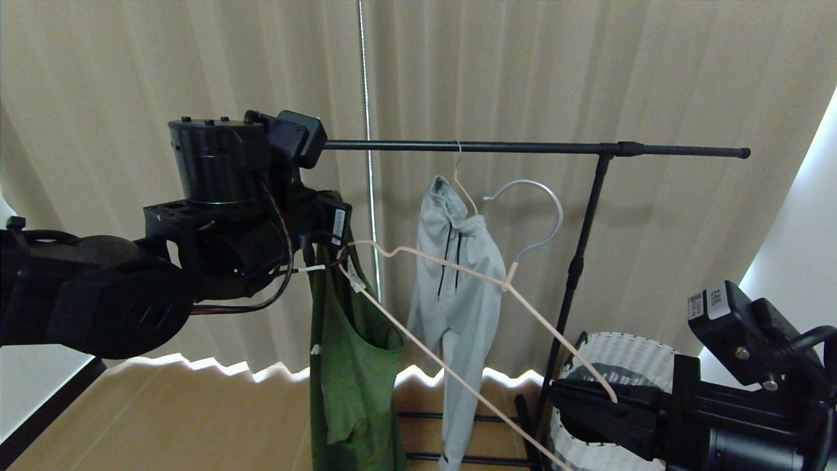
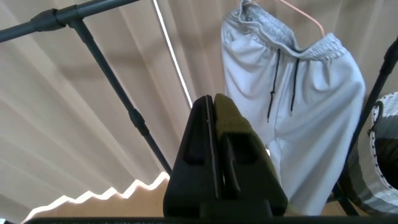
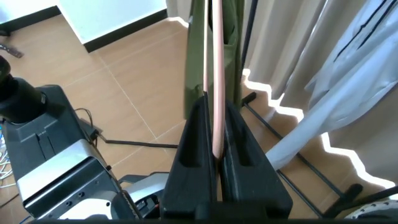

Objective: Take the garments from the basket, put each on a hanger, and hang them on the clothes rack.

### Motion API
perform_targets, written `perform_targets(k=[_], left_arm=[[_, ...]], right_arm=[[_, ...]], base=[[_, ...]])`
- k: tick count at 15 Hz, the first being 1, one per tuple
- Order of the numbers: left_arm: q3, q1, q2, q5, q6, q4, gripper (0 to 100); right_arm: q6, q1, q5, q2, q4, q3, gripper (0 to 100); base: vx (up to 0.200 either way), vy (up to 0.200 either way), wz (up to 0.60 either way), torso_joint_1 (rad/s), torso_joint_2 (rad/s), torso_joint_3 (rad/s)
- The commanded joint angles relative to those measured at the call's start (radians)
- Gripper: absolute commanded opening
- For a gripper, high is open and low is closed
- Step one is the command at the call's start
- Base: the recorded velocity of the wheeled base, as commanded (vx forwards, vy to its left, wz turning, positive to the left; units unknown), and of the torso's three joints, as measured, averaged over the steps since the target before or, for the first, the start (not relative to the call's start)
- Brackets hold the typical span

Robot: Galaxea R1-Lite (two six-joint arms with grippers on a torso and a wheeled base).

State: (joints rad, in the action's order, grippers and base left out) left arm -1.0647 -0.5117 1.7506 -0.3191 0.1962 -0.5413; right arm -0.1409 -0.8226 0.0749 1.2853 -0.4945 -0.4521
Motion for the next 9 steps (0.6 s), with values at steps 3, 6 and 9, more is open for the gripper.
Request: perform_targets(k=[3, 6, 9], left_arm=[[0.005, -0.005, 0.001, 0.0, 0.0, 0.0, 0], [0.005, -0.019, -0.003, -0.029, 0.0, -0.002, 0], [0.003, -0.028, -0.003, -0.031, 0.0, -0.002, 0]], right_arm=[[-0.002, 0.002, -0.001, 0.019, -0.003, -0.011, 0], [-0.059, 0.005, -0.003, 0.071, -0.055, -0.042, 0], [-0.066, 0.005, -0.006, 0.138, -0.119, -0.042, 0]], base=[[0.0, 0.0, 0.0, 0.0, 0.0, 0.0], [0.0, 0.0, 0.0, 0.0, 0.0, 0.0], [0.0, 0.0, 0.0, 0.0, 0.0, 0.0]])
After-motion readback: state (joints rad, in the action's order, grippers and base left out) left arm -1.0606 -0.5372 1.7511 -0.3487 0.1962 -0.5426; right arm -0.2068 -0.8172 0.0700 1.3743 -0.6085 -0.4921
